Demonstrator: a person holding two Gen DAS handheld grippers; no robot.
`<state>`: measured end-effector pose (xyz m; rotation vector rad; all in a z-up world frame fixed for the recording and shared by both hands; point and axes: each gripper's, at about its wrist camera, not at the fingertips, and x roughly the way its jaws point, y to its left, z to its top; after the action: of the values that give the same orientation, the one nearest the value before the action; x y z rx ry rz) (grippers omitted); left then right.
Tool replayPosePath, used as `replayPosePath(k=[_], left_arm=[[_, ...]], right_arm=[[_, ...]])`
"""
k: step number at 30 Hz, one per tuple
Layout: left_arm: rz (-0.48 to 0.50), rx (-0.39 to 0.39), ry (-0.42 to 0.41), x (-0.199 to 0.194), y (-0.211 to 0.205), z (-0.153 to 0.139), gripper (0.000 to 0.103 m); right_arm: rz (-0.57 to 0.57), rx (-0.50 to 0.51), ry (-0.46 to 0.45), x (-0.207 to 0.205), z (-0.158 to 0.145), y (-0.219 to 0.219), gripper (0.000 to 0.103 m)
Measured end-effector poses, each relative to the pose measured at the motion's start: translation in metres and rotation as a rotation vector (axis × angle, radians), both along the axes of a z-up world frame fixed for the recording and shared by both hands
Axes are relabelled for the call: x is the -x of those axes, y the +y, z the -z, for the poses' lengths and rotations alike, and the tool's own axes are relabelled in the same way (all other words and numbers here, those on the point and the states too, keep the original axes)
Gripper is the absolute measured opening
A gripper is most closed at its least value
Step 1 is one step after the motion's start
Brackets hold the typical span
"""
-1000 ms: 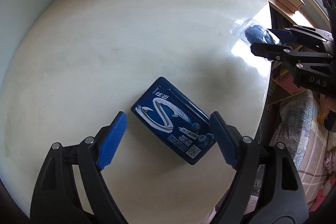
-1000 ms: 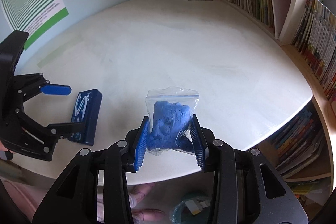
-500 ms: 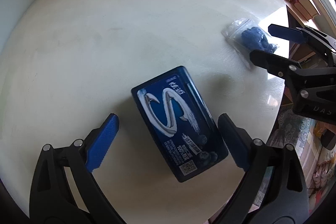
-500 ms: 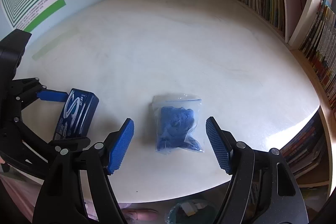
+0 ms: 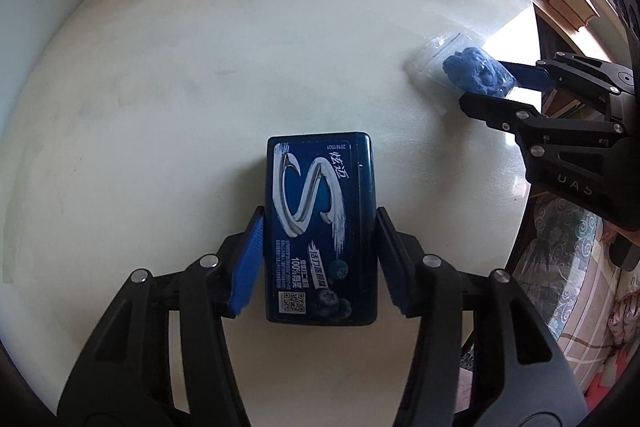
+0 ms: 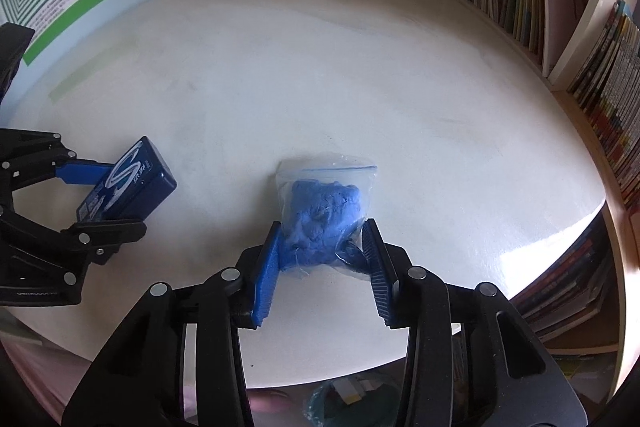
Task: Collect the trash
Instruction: 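Carry the gum pack in the left tool and bag in the right tool over the teal bin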
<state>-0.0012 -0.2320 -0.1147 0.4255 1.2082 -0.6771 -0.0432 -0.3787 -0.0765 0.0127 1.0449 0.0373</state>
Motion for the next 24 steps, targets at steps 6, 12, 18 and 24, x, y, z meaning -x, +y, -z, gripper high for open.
replayPosePath(k=[6, 12, 18, 24], left_arm=[[0.041, 0.017, -0.043, 0.007, 0.001, -0.022, 0.050], [0.104, 0.028, -0.089, 0.022, -0.009, -0.043, 0.050], [0.195, 0.033, -0.101, 0.051, -0.039, -0.052, 0.050], [0.313, 0.038, -0.105, 0.094, -0.075, -0.056, 0.050]], right_arm=[[0.024, -0.009, -0.049, 0.013, -0.023, -0.010, 0.041], [0.087, -0.011, -0.084, 0.043, -0.041, -0.033, 0.041], [0.185, -0.011, -0.106, 0.090, -0.050, -0.063, 0.041], [0.298, -0.017, -0.098, 0.151, -0.046, -0.090, 0.041]])
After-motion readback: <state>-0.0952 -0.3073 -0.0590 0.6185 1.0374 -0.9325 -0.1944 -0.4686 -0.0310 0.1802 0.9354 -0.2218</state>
